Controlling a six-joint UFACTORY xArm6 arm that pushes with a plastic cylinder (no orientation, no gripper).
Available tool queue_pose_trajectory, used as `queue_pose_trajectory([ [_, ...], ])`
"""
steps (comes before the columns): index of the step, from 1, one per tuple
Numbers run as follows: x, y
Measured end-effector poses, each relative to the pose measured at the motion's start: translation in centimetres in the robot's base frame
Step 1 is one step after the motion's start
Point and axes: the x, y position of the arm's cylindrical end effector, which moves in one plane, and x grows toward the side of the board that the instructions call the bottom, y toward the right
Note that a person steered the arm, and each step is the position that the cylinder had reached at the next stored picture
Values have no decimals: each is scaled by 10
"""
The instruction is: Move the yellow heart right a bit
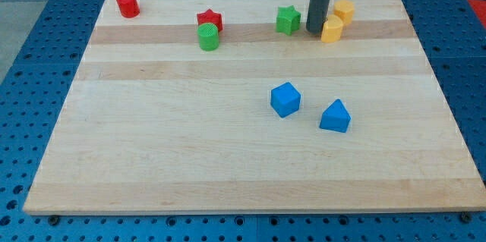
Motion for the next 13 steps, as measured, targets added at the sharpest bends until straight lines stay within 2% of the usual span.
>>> queue_pose_trajectory([
  [2,5,12],
  [4,8,-5],
  [6,28,5],
  [13,28,25],
])
